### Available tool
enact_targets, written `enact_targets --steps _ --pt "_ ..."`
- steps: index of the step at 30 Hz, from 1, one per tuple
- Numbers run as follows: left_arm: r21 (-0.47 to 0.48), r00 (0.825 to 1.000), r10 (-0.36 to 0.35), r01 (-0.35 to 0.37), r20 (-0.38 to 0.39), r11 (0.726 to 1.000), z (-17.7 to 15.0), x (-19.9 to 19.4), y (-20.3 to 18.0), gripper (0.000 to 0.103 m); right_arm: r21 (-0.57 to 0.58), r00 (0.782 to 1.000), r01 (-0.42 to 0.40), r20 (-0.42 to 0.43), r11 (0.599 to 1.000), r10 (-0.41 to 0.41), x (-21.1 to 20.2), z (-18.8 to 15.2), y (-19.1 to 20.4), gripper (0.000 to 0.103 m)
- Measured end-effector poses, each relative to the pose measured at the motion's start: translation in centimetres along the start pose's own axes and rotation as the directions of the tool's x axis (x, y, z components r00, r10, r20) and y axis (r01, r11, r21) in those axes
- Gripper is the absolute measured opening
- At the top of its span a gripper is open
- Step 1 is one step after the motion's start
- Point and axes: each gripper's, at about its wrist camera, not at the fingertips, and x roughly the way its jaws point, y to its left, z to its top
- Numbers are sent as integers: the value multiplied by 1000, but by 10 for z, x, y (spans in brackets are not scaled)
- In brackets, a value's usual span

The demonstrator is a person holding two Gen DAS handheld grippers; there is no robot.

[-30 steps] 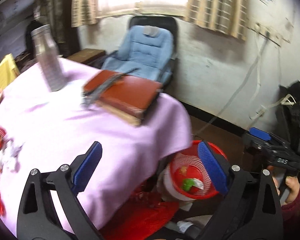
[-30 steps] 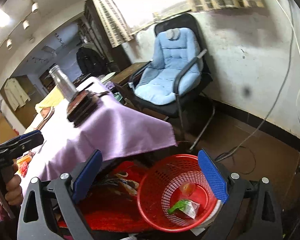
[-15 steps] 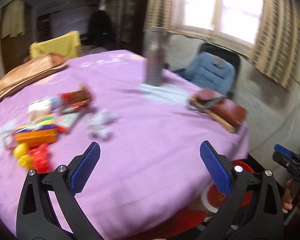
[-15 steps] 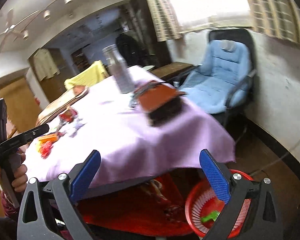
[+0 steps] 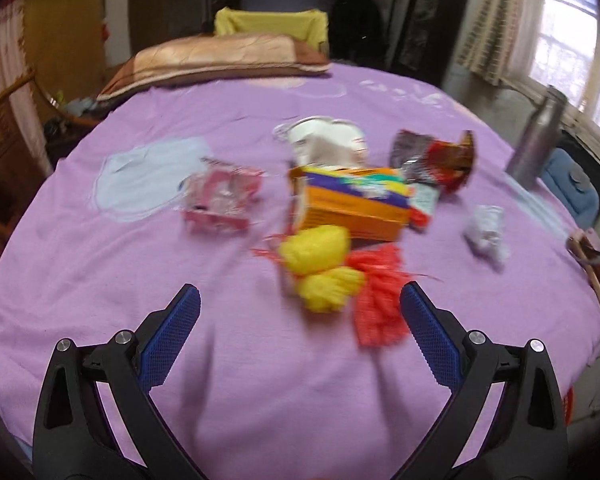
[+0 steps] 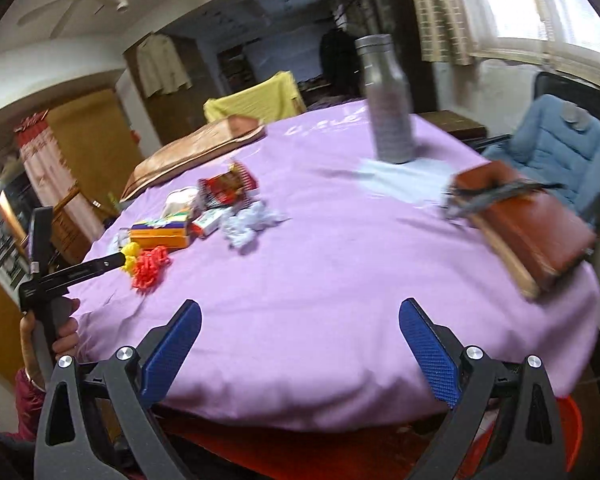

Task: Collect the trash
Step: 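Move both open grippers back over the table toward the remaining trash, then grasp the yellow mesh net with the left gripper while the right grasps the white plastic bag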

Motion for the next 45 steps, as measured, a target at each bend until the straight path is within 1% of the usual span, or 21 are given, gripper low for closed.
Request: enact_targets --steps 2,4,9,12,13,15,16,18,20,22,25,27,29,34,40,45 --pt "-19 1000 7 -7 -23 1000 2 8 13 96 -17 1000 -20 -21 1000 20 14 6 10 97" --pt "-11 999 13 -13 -38 1000 5 15 17 96 -29 999 -33 -39 999 32 29 12 18 97" --pt "44 997 6 -2 -78 999 16 31 12 96 -56 996 -61 -76 997 57 57 24 34 97" --pt "70 996 33 -27 -86 997 22 34 16 96 -73 994 -74 -87 995 68 65 30 43 97" --pt "73 995 52 -46 -81 996 24 35 20 96 -78 994 -76 -89 994 69 68 31 44 97" --pt "81 989 134 -129 -56 988 23 32 33 96 -86 993 -82 -93 993 74 74 35 48 97" --pt "80 983 179 -176 -40 981 19 28 42 96 -88 992 -86 -95 992 78 78 37 49 97" --pt "66 980 198 -196 -30 978 14 23 55 96 -87 991 -93 -103 992 84 86 40 52 97" --pt "45 983 184 -183 -26 982 10 18 64 96 -85 989 -103 -116 991 93 97 44 55 97" --pt "38 986 166 -165 -20 986 8 16 66 96 -83 987 -115 -127 990 104 106 47 58 97" --pt "75 987 158 -157 -14 985 11 19 58 96 -82 984 -123 -142 989 111 117 50 64 97" --pt "108 988 154 -150 -28 983 14 25 51 96 -85 982 -123 -152 989 109 122 51 66 97" --pt "137 990 135 -127 -50 982 17 33 47 96 -91 982 -119 -155 989 104 125 51 69 97" --pt "131 992 109 -99 -70 986 20 39 49 96 -92 981 -116 -165 989 99 134 54 72 97" --pt "138 996 86 -80 -35 987 16 32 46 96 -128 977 -92 -205 987 65 156 60 81 97" --pt "146 997 60 -54 -37 988 16 31 45 96 -179 972 -77 -234 981 33 176 67 93 97"
